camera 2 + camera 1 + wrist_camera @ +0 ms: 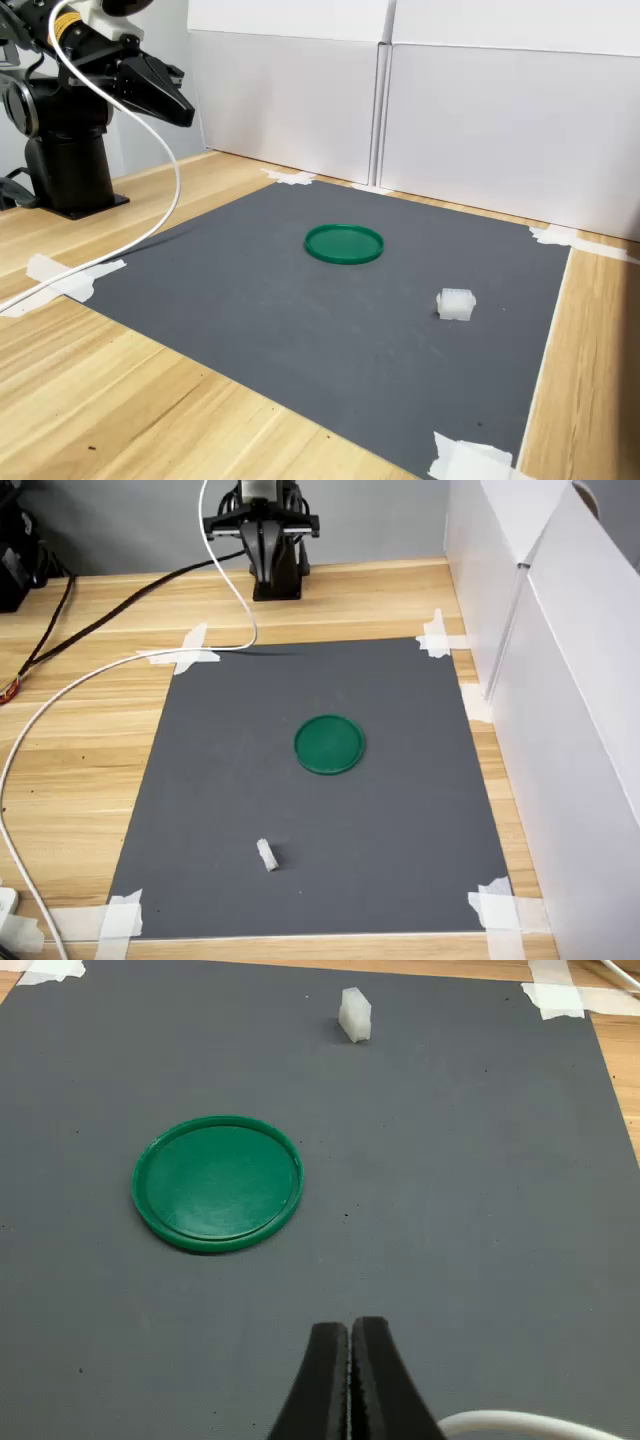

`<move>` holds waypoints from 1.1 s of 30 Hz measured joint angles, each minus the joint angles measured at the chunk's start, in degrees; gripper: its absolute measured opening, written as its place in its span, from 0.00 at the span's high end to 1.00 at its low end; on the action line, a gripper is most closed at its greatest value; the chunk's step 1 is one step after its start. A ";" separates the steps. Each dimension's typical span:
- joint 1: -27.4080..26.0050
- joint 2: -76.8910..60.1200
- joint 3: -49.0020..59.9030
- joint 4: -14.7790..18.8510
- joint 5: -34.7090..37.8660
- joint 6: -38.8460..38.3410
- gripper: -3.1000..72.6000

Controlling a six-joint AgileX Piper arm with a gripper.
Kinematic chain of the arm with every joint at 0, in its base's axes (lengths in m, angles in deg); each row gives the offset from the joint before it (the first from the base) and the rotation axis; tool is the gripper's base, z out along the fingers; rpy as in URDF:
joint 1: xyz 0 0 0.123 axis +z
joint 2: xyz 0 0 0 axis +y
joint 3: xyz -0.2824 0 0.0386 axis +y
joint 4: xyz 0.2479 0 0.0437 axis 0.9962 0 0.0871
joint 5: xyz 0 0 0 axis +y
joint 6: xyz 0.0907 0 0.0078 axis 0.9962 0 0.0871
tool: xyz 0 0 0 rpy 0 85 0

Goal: Grasp a white terminal and put it in the green lid.

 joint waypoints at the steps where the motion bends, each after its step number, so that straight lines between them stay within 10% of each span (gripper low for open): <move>1: 0.00 0.00 0.00 0.00 0.00 0.00 0.98; 20: 0.00 0.08 -0.51 0.00 0.45 0.00 0.98; 33: 0.00 21.35 -20.68 0.00 0.79 0.00 0.98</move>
